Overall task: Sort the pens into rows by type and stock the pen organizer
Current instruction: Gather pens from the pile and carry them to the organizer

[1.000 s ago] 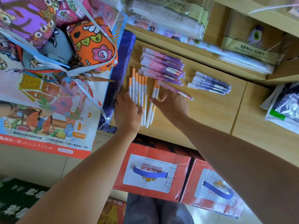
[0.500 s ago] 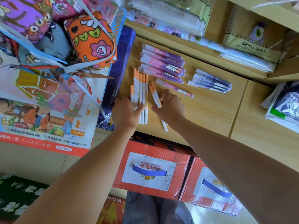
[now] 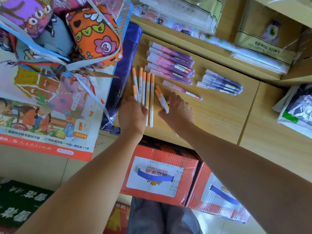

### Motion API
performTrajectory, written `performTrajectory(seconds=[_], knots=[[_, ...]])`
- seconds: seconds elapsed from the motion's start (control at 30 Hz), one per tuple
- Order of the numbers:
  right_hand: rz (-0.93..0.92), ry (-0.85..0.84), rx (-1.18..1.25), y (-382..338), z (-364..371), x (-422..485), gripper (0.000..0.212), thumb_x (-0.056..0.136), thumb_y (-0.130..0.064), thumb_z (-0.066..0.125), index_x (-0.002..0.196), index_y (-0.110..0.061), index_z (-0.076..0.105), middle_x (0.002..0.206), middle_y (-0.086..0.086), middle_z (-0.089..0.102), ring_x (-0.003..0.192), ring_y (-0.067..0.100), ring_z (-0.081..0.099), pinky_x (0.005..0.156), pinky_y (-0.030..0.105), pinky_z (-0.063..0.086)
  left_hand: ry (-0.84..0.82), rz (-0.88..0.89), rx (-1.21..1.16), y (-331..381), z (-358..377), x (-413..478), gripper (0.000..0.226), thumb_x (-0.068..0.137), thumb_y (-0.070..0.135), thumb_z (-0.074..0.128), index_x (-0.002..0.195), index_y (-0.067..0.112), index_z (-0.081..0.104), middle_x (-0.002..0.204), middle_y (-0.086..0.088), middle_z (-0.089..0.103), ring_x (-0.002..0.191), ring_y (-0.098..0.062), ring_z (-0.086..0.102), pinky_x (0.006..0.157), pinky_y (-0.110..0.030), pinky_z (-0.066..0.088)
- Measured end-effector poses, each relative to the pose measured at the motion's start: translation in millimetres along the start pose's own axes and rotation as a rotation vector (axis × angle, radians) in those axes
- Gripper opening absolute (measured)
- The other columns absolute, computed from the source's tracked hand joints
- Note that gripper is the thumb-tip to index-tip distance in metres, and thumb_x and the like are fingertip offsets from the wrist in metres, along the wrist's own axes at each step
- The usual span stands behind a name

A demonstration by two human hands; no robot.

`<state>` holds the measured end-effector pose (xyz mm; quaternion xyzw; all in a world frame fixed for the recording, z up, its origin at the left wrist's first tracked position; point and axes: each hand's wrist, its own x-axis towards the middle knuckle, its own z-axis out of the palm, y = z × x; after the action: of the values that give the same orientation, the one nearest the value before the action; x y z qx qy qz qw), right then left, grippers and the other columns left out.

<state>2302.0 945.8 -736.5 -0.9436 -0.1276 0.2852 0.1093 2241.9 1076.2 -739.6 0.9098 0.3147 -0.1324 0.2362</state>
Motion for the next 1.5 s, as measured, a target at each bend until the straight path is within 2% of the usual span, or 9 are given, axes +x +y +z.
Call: performTrajectory(seconds=[0.37,0.53,0.7,0.83,0.93,1.03,1.2,1.37,1.5], knots=[[-0.030,-0.031,-0.077,1,-1,-1,0.042,0.086,-0.033,0.061,0.115,-0.008,0.044,0.104,0.006,0.053,0.085,0.022,0.054,0.066,0.030,0.039,-0.078,0.021,0.125,3,0,7,0.037,0.095,0.030,0.050,0.114,-0.001,0.051,0.109,-0.018,0.059,0.097,-0.028,0.060,0.074,-0.032,0.049],[-0.036,-0.004,-0.058,2,1,-4,0.041,0.084,-0.029,0.063,0.115,-0.008,0.045,0.104,0.005,0.055,0.085,0.023,0.057,0.066,0.030,0.042,-0.073,0.011,-0.118,-7,0,8,0.026,0.092,0.021,0.051,0.107,-0.001,0.050,0.097,-0.017,0.064,0.084,-0.031,0.066,0.065,-0.034,0.052],[0.007,-0.052,-0.042,1,1,-5,0.038,0.084,-0.027,0.063,0.116,-0.011,0.050,0.102,0.006,0.057,0.087,0.024,0.057,0.069,0.030,0.040,-0.094,-0.023,-0.246,-9,-8,5,0.037,0.092,0.013,0.048,0.124,-0.003,0.041,0.099,-0.016,0.061,0.082,-0.033,0.060,0.063,-0.028,0.036],[0.076,0.001,0.169,-7,0,-5,0.014,0.088,-0.021,0.055,0.100,-0.013,0.055,0.081,0.005,0.056,0.077,0.025,0.056,0.061,0.030,0.036,-0.158,-0.034,-0.368,-13,-7,3,0.016,0.092,0.010,0.049,0.105,0.002,0.042,0.083,-0.007,0.050,0.069,-0.022,0.050,0.047,-0.018,0.031],[0.099,0.014,0.278,-15,-3,3,0.016,0.092,-0.023,0.050,0.081,-0.012,0.047,0.067,0.001,0.047,0.066,0.023,0.048,0.050,0.030,0.029,-0.223,-0.060,-0.536,-19,-5,1,0.013,0.087,0.020,0.046,0.092,0.014,0.036,0.075,-0.012,0.045,0.065,-0.028,0.049,0.053,-0.032,0.041],[0.057,-0.013,0.314,-29,-1,13,0.021,0.092,-0.032,0.057,0.086,-0.013,0.053,0.073,0.002,0.054,0.069,0.023,0.052,0.050,0.027,0.030,-0.206,-0.139,-0.522,-22,-10,1,0.022,0.090,0.020,0.045,0.104,0.003,0.041,0.082,-0.018,0.053,0.071,-0.037,0.055,0.066,-0.044,0.049],[0.076,-0.011,0.233,-44,9,23,0.033,0.085,-0.044,0.066,0.084,-0.016,0.049,0.083,0.004,0.055,0.077,0.021,0.050,0.058,0.027,0.029,-0.161,-0.096,-0.599,-26,-15,-2,0.025,0.094,0.014,0.044,0.110,-0.004,0.040,0.082,-0.027,0.056,0.075,-0.048,0.059,0.060,-0.051,0.052],[0.099,-0.039,0.140,-57,15,24,0.034,0.083,-0.037,0.069,0.100,-0.008,0.060,0.087,0.005,0.055,0.085,0.024,0.054,0.058,0.027,0.033,-0.178,-0.159,-0.664,-25,-16,-2,0.031,0.093,0.019,0.044,0.113,-0.005,0.039,0.091,-0.032,0.057,0.081,-0.050,0.059,0.067,-0.052,0.053],[0.079,-0.105,0.174,-55,11,16,0.021,0.082,-0.026,0.068,0.089,-0.011,0.055,0.081,0.005,0.053,0.078,0.024,0.052,0.053,0.027,0.034,-0.205,-0.219,-0.728,-22,-20,-4,0.039,0.086,0.026,0.044,0.114,-0.002,0.039,0.095,-0.034,0.054,0.079,-0.049,0.056,0.067,-0.045,0.051]])
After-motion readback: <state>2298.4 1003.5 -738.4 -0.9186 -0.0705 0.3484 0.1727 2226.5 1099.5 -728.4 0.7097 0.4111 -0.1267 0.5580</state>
